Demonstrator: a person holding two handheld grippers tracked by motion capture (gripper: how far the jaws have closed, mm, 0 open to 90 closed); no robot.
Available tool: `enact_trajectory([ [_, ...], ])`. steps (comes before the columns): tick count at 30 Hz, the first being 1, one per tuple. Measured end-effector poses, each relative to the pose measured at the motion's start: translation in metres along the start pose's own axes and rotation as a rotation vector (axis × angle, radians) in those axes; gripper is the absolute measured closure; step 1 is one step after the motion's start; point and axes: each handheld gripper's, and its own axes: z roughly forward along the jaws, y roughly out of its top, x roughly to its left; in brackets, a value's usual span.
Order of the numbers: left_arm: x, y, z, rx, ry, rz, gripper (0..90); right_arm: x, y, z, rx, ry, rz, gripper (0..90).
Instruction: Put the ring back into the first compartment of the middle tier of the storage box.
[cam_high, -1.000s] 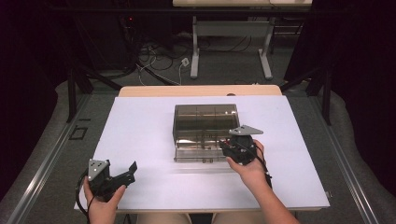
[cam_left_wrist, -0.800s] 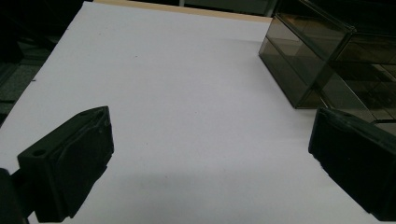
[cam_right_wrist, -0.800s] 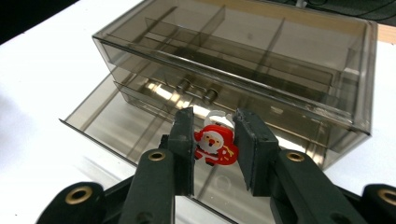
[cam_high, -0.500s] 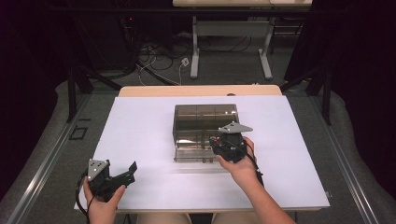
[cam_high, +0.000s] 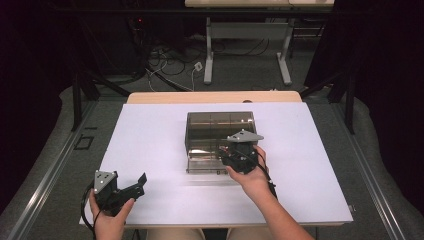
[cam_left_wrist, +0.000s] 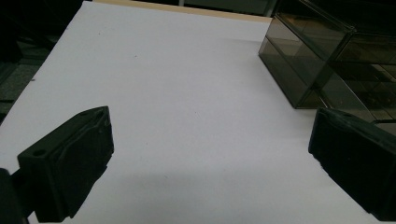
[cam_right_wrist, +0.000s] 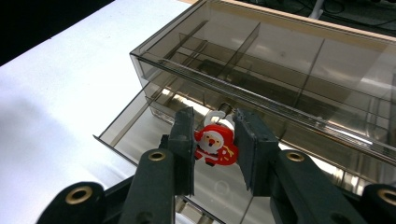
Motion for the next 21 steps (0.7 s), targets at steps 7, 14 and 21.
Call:
enact_trajectory([
  [7,0.001,0.000,0.000,-0.002,-0.003,-0.003,0.2,0.006,-0.001,0.005,0.006,0.012,-0.009,69.2],
  [14,0.001,0.000,0.000,-0.002,-0.004,-0.005,0.2,0.012,-0.002,0.011,0.013,0.018,-0.016,69.2],
  [21,0.002,0.000,0.000,-0.001,-0.004,-0.005,0.2,0.015,-0.003,0.017,0.014,0.026,-0.022,69.1],
])
